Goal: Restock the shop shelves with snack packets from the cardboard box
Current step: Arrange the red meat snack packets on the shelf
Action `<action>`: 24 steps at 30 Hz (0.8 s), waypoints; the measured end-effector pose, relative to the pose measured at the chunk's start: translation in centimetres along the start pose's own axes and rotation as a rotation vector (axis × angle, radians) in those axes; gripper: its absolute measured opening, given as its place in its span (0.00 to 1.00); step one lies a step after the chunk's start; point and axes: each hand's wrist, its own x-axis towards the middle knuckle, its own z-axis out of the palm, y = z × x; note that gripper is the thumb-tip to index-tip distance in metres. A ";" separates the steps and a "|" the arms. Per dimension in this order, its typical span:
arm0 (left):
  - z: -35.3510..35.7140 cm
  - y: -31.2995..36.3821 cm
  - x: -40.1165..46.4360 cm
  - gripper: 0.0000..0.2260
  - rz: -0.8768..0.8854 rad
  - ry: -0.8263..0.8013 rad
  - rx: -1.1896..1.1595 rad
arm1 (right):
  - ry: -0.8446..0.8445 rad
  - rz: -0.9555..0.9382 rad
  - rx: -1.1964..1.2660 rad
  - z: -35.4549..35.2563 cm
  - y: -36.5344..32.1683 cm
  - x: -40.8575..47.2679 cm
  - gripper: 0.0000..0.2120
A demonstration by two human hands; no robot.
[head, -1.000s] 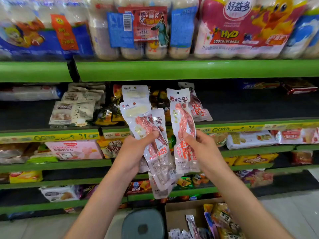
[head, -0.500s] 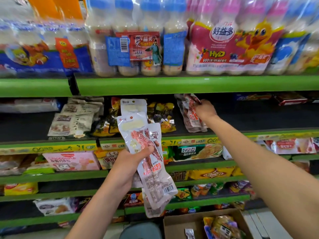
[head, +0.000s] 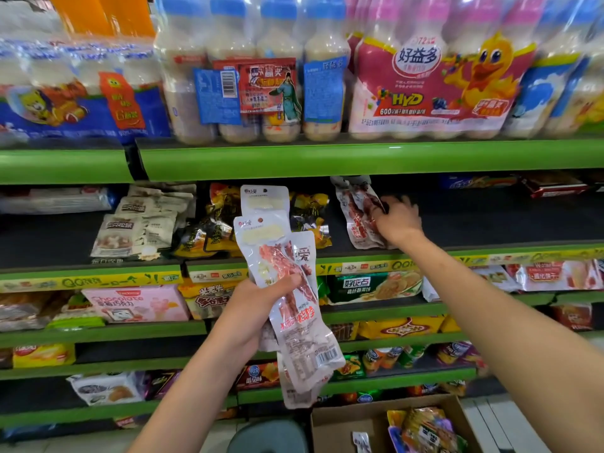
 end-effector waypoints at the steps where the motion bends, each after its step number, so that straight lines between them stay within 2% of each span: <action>1: 0.3 0.0 0.1 0.11 -0.003 -0.008 0.005 | 0.043 -0.023 0.014 -0.1 -0.1 -0.6 0.21; 6: 2.5 0.3 0.8 0.11 -0.026 -0.009 -0.006 | 0.244 -0.305 0.217 -0.7 -1.1 -5.8 0.11; 9: 4.1 0.2 0.9 0.11 -0.019 0.014 -0.025 | 0.173 -0.452 0.376 -1.6 -1.6 -10.0 0.07; 12: 6.3 -0.3 0.6 0.19 0.009 0.030 -0.041 | 0.036 -0.503 0.532 -2.7 -1.1 -14.5 0.03; 14: 7.9 -1.0 0.3 0.25 0.013 0.063 -0.007 | -0.050 -0.537 0.574 -3.2 -0.3 -17.1 0.07; 15: 8.7 -1.5 0.3 0.24 0.010 0.071 0.010 | -0.103 -0.567 0.549 -3.4 0.1 -18.1 0.12; 18: 11.1 -2.8 0.1 0.07 -0.009 0.119 0.002 | -0.236 -0.664 0.324 -3.0 1.8 -19.7 0.27; 20: 12.4 -3.6 -0.1 0.07 0.000 0.133 0.014 | -0.241 -0.668 0.237 -2.6 3.1 -19.7 0.35; 22: 13.5 -4.1 -0.4 0.08 0.012 0.108 0.008 | -0.241 -0.612 0.288 -2.5 4.4 -19.4 0.38; 24: 14.4 -4.3 -1.0 0.09 0.042 0.085 0.041 | -0.260 -0.540 0.408 -2.5 5.8 -19.1 0.37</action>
